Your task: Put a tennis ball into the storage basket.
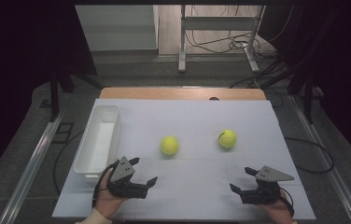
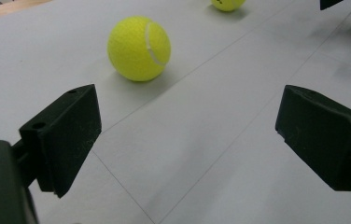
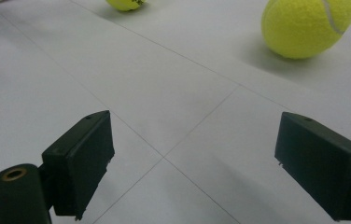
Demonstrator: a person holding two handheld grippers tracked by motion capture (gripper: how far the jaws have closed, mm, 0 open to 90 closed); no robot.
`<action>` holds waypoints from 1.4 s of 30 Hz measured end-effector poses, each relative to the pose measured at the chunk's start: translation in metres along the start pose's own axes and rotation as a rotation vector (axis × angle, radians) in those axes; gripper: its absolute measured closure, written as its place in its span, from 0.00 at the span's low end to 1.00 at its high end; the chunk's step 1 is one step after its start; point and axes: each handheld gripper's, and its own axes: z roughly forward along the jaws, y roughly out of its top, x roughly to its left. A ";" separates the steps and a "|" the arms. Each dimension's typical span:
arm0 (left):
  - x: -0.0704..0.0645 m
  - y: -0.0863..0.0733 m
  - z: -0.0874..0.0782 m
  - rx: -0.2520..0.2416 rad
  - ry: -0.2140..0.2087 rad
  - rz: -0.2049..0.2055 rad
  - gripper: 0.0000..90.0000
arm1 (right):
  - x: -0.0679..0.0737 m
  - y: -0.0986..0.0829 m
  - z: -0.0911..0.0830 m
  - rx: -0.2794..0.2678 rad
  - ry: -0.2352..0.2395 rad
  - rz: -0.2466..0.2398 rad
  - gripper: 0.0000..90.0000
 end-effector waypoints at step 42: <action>0.004 0.023 0.026 0.021 -0.008 -0.012 0.09 | 0.000 0.000 0.003 0.017 -0.003 -0.005 0.13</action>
